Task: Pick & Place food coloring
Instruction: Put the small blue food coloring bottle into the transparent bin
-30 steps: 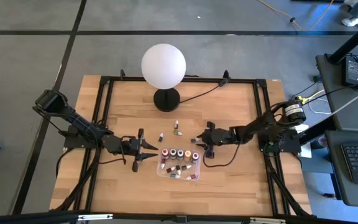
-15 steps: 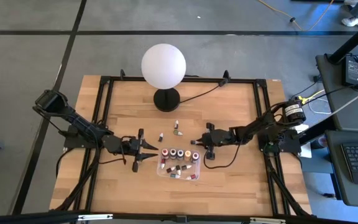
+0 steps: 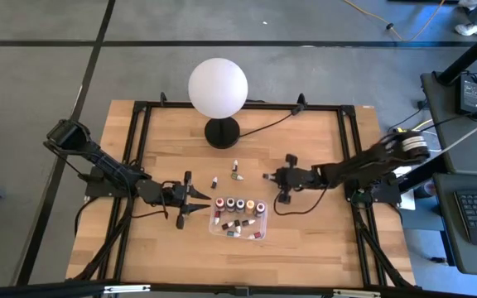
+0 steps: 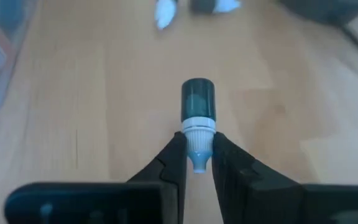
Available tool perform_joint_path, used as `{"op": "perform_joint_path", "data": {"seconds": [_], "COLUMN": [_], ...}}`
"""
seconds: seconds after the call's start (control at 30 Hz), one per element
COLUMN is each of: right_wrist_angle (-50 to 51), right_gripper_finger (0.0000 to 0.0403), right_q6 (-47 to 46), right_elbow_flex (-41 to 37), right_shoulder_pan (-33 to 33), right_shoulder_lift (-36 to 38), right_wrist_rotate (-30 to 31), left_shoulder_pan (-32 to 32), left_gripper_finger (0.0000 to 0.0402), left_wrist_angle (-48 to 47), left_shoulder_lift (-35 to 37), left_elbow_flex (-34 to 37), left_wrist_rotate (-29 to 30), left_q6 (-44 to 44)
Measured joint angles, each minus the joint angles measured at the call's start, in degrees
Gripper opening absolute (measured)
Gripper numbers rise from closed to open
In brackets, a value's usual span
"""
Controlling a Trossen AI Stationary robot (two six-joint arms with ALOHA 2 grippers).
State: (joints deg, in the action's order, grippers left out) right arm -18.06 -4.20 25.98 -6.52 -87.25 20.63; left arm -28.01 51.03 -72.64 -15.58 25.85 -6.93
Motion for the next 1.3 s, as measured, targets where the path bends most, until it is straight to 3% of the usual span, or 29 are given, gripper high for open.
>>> {"op": "perform_joint_path", "data": {"seconds": [0.27,0.43,0.63,0.93,1.3], "right_wrist_angle": [5.5,11.6,21.4,24.2,24.2], "right_gripper_finger": [0.0061,0.0061,0.0061,0.0061,0.0064], "right_q6": [0.2,3.3,3.6,-4.5,-10.0], "right_elbow_flex": [0.7,9.1,19.9,27.4,30.8], "right_shoulder_pan": [-3.4,-10.9,-20.4,-27.9,-28.9], "right_shoulder_lift": [17.4,22.2,14.8,-1.5,-9.7], "right_wrist_rotate": [3.1,5.3,13.8,14.2,13.7], "left_shoulder_pan": [0.0,0.0,0.0,0.0,0.0], "left_gripper_finger": [0.0102,0.0100,0.0100,0.0098,0.0102], "left_wrist_angle": [0.0,0.0,0.0,-0.1,-0.2], "left_shoulder_lift": [0.0,0.0,0.0,0.0,0.0], "left_elbow_flex": [0.0,0.0,0.0,0.0,0.0], "left_wrist_rotate": [0.0,0.0,0.0,-0.3,-0.5], "left_q6": [0.0,0.0,0.0,0.0,0.0]}}
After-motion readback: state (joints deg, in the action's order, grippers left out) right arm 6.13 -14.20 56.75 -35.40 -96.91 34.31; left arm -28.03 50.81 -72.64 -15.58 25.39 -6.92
